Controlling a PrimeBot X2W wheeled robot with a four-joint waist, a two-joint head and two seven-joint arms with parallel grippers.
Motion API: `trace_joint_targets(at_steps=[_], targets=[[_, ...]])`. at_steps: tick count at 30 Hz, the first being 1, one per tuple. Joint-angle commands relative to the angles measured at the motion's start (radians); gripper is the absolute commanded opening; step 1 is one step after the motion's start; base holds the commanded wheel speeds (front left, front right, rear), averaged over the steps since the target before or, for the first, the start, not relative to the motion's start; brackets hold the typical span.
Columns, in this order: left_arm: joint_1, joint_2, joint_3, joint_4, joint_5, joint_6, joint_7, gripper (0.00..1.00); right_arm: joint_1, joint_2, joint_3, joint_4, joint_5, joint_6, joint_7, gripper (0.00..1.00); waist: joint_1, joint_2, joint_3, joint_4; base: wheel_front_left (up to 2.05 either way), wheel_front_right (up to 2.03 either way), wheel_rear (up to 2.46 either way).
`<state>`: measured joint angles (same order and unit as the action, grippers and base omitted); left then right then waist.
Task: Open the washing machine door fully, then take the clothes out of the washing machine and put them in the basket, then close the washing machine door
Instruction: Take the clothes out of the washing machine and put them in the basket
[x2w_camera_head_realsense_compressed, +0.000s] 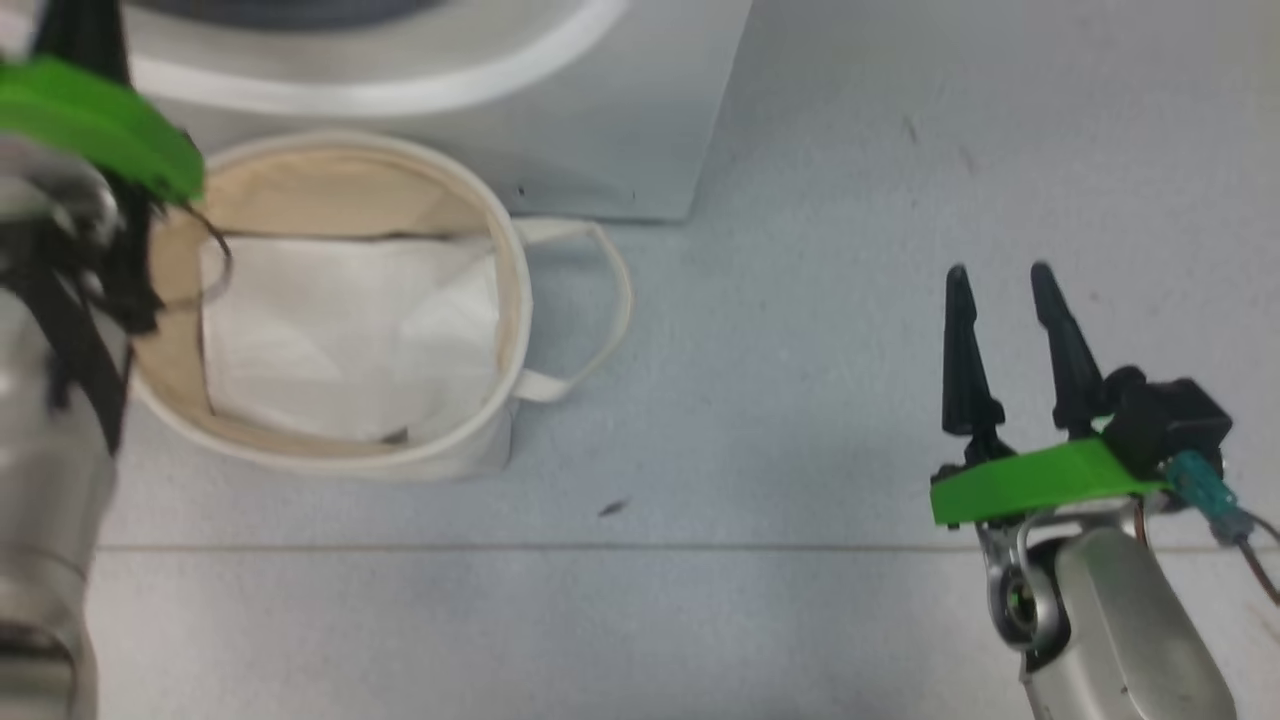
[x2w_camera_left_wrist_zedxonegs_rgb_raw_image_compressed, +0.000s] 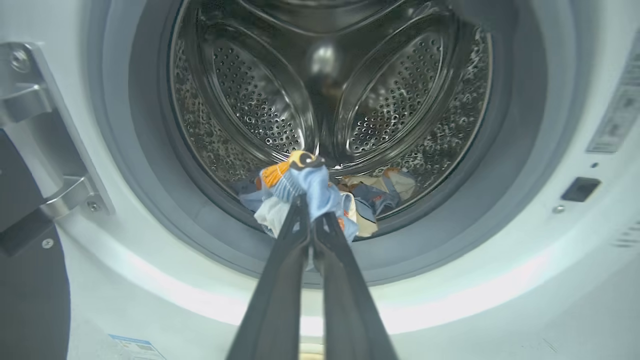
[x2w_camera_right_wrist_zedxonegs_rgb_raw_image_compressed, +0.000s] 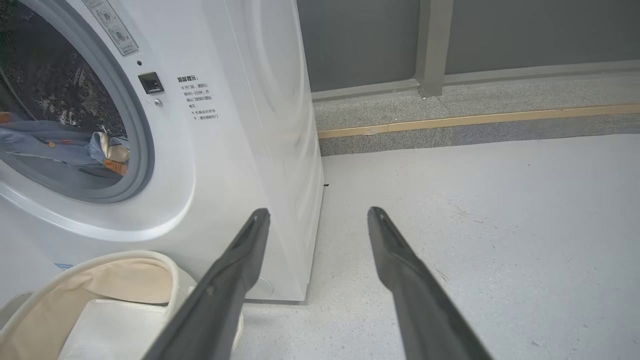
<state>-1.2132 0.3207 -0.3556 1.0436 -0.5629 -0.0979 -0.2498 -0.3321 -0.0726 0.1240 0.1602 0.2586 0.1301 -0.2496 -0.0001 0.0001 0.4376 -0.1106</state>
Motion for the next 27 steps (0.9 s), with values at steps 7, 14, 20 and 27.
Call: trace_joint_targets(at_steps=[7, 14, 20, 27], targets=[[0.299, 0.031, 0.062, -0.273, -0.036, -0.017, -0.012, 0.0, 0.073, -0.013, 0.045, 0.018, 0.033, 0.001, -0.012, 1.0, 0.0001, -0.0001, -0.216, 0.016, 0.0, 0.0, 0.0], [0.559, 0.043, 0.081, -0.55, -0.09, 0.012, 0.02, 0.0, 0.108, -0.026, 0.07, 0.043, 0.054, 0.001, -0.012, 1.0, 0.0001, -0.0001, -0.308, 0.019, 0.0, 0.0, 0.0], [0.738, 0.062, 0.103, -0.811, -0.143, 0.082, 0.104, 0.0, 0.113, -0.037, 0.081, 0.045, 0.063, 0.001, -0.012, 1.0, 0.0001, -0.0001, -0.324, 0.019, 0.0, 0.0, 0.0], [0.86, 0.078, 0.118, -1.013, -0.184, 0.135, 0.169, 0.0, 0.106, -0.04, 0.076, 0.039, 0.066, 0.001, -0.012, 1.0, 0.0001, -0.0001, -0.31, 0.013, 0.0, 0.0, 0.0]])
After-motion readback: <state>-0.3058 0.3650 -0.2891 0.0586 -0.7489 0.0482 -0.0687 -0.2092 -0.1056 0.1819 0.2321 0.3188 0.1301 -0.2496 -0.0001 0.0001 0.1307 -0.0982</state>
